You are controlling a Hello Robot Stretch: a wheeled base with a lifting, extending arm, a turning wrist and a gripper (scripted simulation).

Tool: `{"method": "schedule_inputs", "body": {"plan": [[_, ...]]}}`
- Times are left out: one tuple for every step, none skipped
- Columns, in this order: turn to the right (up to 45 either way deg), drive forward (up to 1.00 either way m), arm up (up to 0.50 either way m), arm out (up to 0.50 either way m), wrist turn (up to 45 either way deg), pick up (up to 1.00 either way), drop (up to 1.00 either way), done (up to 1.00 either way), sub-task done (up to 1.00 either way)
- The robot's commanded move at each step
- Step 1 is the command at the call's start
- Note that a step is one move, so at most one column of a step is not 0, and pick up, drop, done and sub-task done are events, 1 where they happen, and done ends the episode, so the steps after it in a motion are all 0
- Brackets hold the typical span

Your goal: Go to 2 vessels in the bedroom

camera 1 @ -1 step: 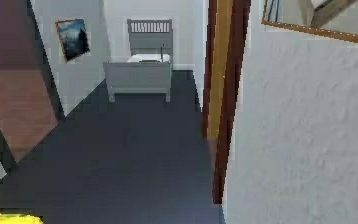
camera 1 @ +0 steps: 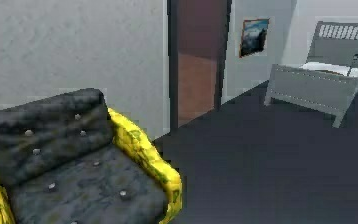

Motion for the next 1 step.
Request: {"method": "schedule_inputs", "body": {"plan": [[-42.0,0.00,0.00,0.00,0.0,0.00,0.00,0.00,0.00]]}}
